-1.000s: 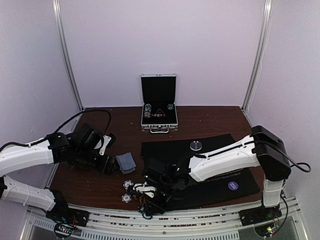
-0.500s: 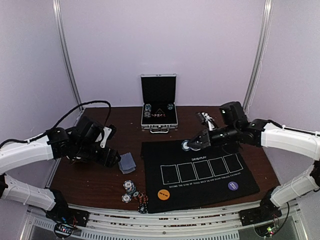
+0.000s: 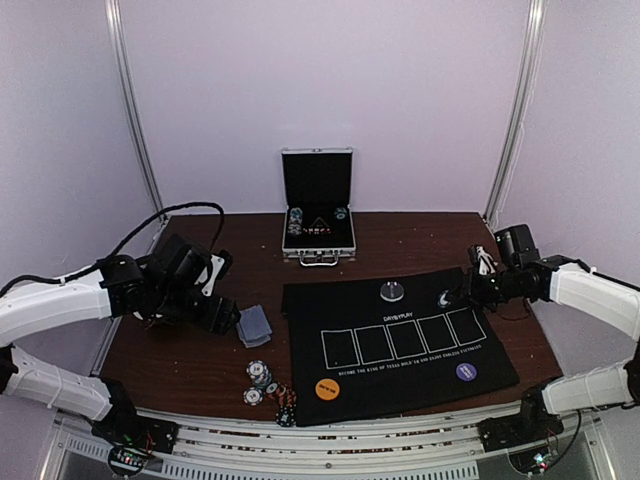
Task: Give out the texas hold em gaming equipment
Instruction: Place the poker chip in the big blind area.
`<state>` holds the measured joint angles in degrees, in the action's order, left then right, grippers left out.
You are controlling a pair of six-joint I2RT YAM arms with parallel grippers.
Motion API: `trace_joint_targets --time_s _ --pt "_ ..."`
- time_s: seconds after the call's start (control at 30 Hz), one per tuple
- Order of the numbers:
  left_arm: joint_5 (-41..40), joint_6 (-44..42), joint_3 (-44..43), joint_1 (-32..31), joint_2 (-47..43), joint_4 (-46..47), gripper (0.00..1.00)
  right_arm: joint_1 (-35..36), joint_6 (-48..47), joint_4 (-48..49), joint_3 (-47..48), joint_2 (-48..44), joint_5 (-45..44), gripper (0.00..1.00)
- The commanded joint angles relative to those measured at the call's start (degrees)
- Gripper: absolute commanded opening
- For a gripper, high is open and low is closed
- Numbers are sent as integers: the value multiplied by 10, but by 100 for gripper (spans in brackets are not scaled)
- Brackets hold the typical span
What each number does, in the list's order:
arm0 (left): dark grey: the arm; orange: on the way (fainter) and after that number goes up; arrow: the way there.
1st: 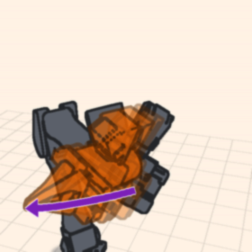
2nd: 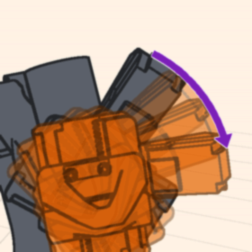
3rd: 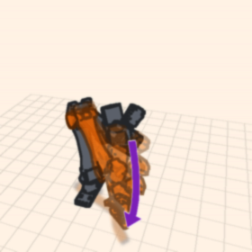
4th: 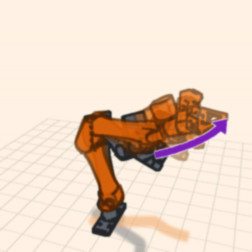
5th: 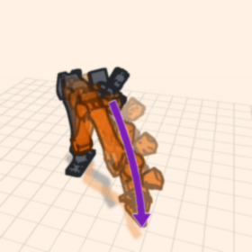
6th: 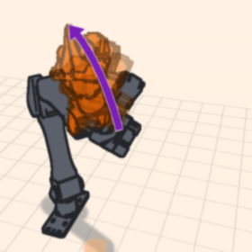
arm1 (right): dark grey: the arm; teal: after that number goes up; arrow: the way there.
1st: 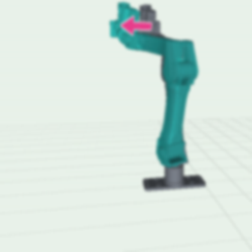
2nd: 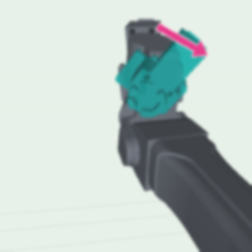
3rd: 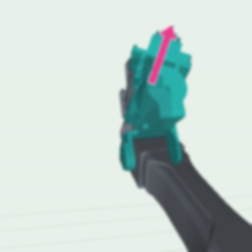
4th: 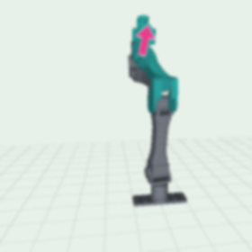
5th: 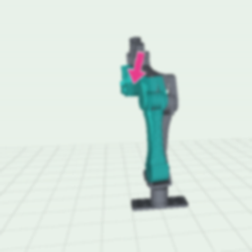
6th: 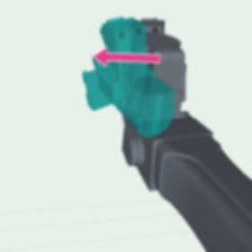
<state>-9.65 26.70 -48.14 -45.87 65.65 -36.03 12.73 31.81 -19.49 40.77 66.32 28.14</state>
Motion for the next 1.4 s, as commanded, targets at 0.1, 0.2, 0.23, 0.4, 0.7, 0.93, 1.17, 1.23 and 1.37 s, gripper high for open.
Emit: trace_joint_targets --time_s 0.1,0.2,0.23,0.4,0.7,0.93,1.17,1.23,1.37 --pt "2 9 14 -1 -18 13 73 12 -23 -68 12 32 35 0" --pt "-6 9 18 -1 -19 13 73 106 -34 -69 29 52 64 0" --pt "-4 10 18 -1 -19 13 73 152 -33 -51 31 64 90 0" --pt "-6 10 24 -1 -24 17 73 342 57 138 4 164 149 0" --pt "-7 31 40 -1 -59 6 73 422 55 188 60 311 161 0" --pt "45 21 55 -2 -64 16 80 423 0 82 111 318 121 31" --pt "107 -3 40 -23 -74 7 98 424 -93 -130 244 281 -18 100" --pt "100 1 36 -38 -80 -3 98 423 -103 -149 279 259 -54 100" --pt "67 19 16 -86 -49 -42 98 424 -120 -163 327 227 -121 100"
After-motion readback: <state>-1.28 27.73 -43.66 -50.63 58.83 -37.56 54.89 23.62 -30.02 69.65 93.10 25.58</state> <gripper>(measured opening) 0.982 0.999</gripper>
